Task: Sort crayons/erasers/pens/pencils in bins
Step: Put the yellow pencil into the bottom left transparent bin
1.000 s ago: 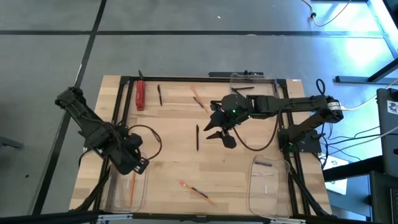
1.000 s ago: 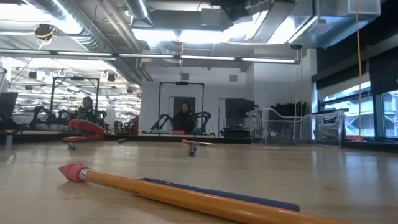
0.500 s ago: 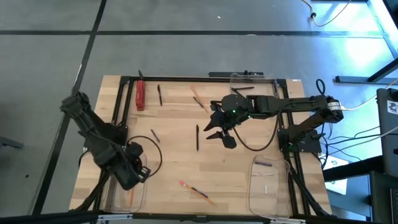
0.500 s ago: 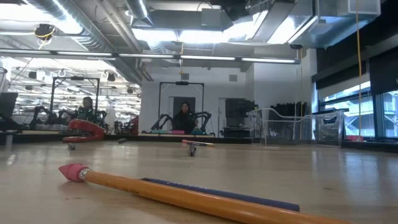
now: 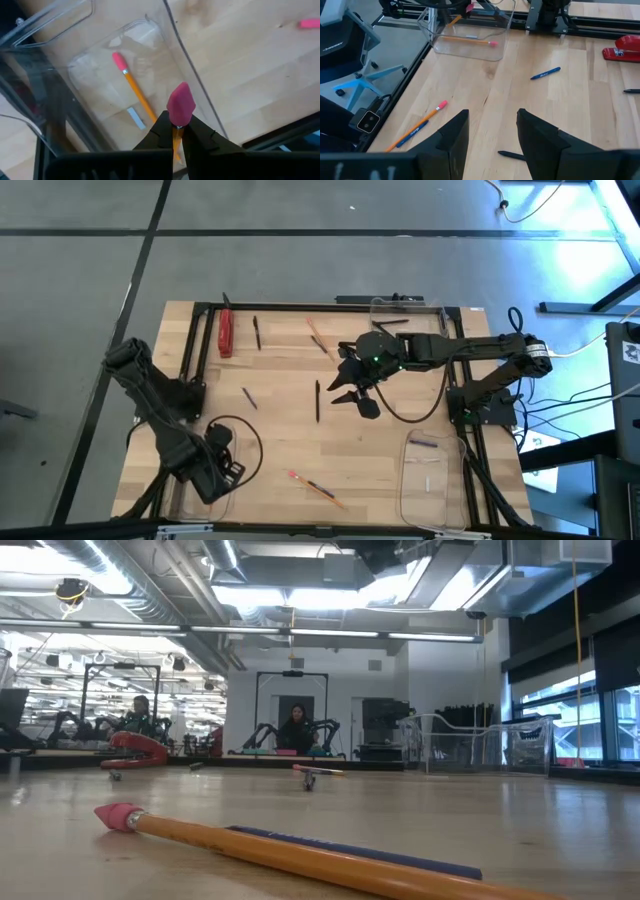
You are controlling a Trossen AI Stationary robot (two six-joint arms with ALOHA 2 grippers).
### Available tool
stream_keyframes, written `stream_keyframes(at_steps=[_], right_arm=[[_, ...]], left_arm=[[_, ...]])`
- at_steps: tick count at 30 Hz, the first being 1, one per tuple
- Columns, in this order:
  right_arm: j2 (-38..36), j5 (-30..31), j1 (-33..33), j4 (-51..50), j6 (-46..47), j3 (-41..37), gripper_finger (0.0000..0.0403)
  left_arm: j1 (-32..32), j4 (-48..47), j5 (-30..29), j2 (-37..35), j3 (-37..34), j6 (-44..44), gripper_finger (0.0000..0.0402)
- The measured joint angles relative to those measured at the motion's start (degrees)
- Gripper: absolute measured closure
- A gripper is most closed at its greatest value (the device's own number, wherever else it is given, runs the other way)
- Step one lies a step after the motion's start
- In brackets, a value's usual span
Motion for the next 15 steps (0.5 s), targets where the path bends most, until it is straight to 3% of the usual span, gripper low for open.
stream_keyframes(at_steps=[15], right_arm=[[0.0,-0.02,0.0,0.01,0.0,0.0,0.024]], left_arm=[[-0.07,0.25,-0.22,3.01,0.0,-3.87,0.0395]])
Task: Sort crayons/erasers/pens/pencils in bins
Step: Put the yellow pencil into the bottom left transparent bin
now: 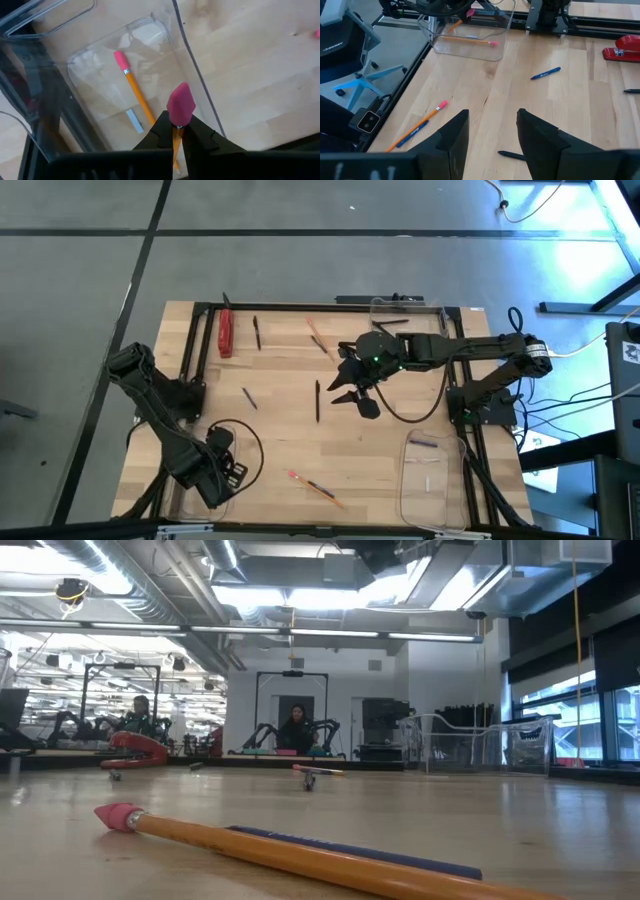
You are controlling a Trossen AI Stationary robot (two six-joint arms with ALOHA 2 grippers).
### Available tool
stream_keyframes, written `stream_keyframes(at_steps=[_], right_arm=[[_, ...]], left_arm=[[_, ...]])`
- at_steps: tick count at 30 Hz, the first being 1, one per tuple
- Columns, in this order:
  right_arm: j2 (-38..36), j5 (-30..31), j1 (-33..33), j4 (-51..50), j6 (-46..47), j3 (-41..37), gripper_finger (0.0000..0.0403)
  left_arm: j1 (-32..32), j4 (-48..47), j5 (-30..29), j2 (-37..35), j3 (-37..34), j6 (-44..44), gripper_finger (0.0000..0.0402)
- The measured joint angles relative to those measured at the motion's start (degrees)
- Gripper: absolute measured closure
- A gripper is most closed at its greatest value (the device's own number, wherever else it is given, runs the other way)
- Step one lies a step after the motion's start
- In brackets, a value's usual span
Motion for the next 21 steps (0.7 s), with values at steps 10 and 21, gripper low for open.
stream_keyframes(at_steps=[10,21], right_arm=[[0.0,-0.08,0.0,-0.05,-0.09,0.0,0.024],[0.0,-6.31,0.0,-0.51,-4.56,0.0,0.024]], left_arm=[[0.04,-0.05,-0.02,2.62,-0.02,-0.54,0.0383],[0.02,-0.27,-0.01,3.4,-0.02,-0.5,0.0381]])
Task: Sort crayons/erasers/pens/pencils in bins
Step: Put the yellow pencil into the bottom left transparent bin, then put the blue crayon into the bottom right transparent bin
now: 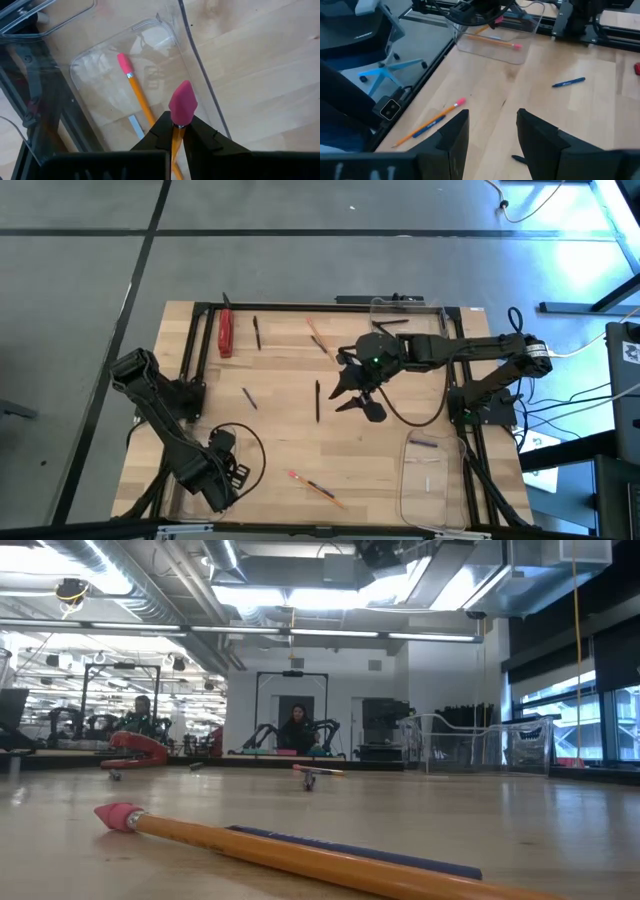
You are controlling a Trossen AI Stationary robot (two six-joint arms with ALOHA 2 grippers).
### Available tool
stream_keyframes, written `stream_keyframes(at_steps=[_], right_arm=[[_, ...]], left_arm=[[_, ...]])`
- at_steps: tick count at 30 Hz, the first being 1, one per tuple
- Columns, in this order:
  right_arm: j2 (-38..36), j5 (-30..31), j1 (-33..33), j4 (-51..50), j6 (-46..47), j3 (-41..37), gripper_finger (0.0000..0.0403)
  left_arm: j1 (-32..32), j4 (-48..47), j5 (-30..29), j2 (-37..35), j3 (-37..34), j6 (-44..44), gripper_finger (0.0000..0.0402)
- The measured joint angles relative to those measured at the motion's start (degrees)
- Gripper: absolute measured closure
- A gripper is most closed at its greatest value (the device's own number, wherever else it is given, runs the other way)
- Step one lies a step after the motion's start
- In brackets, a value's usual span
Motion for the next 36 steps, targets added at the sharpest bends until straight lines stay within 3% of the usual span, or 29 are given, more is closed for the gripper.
stream_keyframes(at_steps=[12,22,28,33,36], right_arm=[[0.0,0.19,-0.02,0.02,0.21,0.0,0.024],[0.0,0.21,-0.02,0.02,0.21,0.0,0.024],[0.0,0.28,-0.02,0.05,0.12,0.0,0.024],[0.0,4.97,0.34,-0.83,1.55,0.0,0.024],[0.0,10.21,1.56,-1.79,2.85,0.0,0.024]], left_arm=[[0.0,-0.01,0.01,0.0,0.0,0.02,0.0377],[0.0,-0.01,0.01,0.0,0.0,-0.02,0.0321],[0.02,-0.44,0.0,-0.09,0.0,-0.35,0.0316],[-0.13,-1.98,-1.13,-1.93,0.85,0.33,0.0315],[-0.66,-4.83,-5.92,-3.4,2.92,0.37,0.0315]])
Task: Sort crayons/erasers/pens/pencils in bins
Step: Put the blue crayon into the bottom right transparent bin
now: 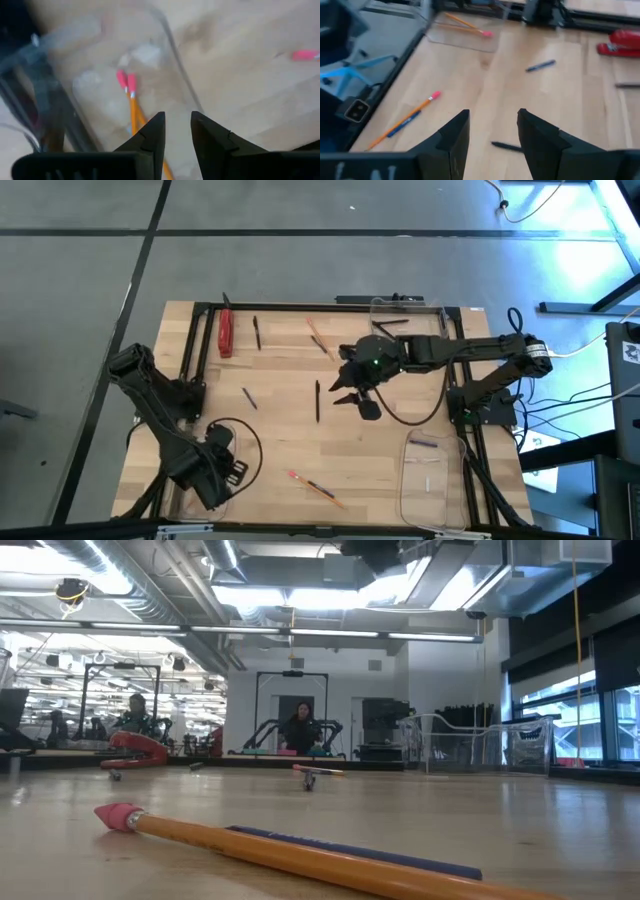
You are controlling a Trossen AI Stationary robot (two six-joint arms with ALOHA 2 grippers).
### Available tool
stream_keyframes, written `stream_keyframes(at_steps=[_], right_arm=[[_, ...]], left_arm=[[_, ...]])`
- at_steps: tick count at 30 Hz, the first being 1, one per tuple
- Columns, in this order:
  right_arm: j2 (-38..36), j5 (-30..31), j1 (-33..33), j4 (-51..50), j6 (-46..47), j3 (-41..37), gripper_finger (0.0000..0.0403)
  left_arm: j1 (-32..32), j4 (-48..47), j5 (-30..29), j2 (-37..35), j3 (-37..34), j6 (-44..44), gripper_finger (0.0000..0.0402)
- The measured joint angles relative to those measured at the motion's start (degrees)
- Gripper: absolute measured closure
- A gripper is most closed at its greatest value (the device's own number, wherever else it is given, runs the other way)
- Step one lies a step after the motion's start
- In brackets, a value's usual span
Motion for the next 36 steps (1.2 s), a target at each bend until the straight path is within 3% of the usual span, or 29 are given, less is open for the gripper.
stream_keyframes(at_steps=[4,11,17,19,29,36], right_arm=[[0.0,8.24,2.88,-0.85,7.41,0.0,0.024],[1.62,24.75,9.4,-1.49,29.2,0.0,0.024],[7.49,32.38,13.19,-1.28,42.75,0.0,0.024],[9.05,31.64,13.28,-1.25,44.0,0.0,0.024],[16.33,9.58,17.43,-0.88,28.89,0.0,0.024],[21.23,8.85,21.94,5.09,22.41,0.0,0.024]], left_arm=[[-0.67,-4.58,-5.7,-1.18,2.93,1.02,0.0315],[-0.82,-11.21,-9.15,-1.25,5.25,3.5,0.0315],[-0.8,-11.1,-14.66,-1.27,5.25,6.21,0.0315],[-0.8,-11.09,-16.71,-1.27,5.25,6.28,0.0315],[-0.79,-11.09,-16.86,-1.3,5.25,10.37,0.0315],[-0.8,-9.93,-19.58,-1.3,5.25,17.61,0.0315]])
